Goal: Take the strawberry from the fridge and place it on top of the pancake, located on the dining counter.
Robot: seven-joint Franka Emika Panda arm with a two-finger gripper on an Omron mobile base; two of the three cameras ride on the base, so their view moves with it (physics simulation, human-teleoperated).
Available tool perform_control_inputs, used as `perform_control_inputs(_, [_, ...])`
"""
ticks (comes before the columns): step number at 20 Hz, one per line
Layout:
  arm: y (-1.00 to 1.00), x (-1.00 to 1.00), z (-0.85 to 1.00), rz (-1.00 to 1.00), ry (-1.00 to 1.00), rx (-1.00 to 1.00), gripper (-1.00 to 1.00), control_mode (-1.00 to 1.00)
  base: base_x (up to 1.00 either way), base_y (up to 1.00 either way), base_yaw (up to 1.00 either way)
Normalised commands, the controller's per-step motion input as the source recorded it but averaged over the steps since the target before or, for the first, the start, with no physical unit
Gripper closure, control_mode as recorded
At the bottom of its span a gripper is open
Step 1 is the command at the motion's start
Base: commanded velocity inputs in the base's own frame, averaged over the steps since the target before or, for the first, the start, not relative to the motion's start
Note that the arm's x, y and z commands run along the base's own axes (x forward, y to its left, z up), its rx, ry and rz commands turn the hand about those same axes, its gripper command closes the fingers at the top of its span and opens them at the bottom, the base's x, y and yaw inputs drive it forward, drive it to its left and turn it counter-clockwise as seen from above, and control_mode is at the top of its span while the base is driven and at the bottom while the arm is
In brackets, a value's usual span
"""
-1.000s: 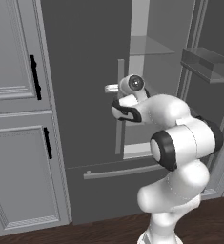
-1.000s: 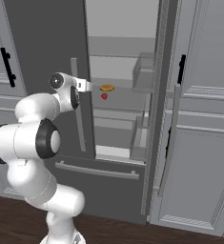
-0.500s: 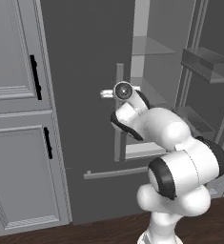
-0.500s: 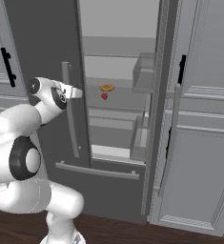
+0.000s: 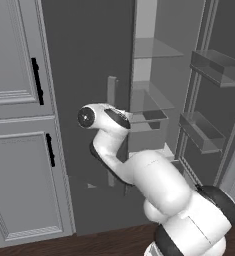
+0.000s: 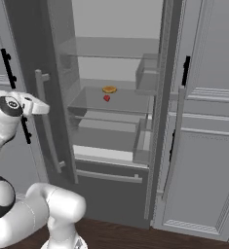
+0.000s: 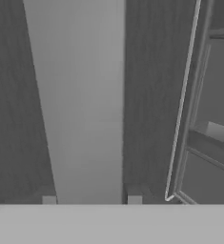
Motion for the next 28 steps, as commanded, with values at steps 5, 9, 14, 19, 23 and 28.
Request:
perform_control_inputs(5, [0.87, -0.66, 0.00, -0.18, 0.01, -0.04, 1.00, -1.00, 0.00, 0.00, 0.00])
perform_control_inputs(9, [0.86, -0.12, 0.00, -0.12, 0.00, -0.07, 1.00, -1.00, 0.00, 0.00, 0.00])
perform_control_inputs(14, [0.97, 0.00, 0.00, -0.12, 0.00, -0.08, -1.00, -1.00, 0.00, 0.00, 0.00])
perform_control_inputs(19, [0.79, 0.02, 0.00, -0.09, 0.00, -0.07, -1.00, -1.00, 0.00, 0.00, 0.00])
perform_control_inputs(23, [0.52, 0.21, -0.02, -0.09, 0.00, -0.05, -1.00, -1.00, 0.00, 0.00, 0.00])
perform_control_inputs(28, [0.53, 0.07, 0.00, -0.13, 0.02, 0.00, -1.00, -1.00, 0.00, 0.00, 0.00])
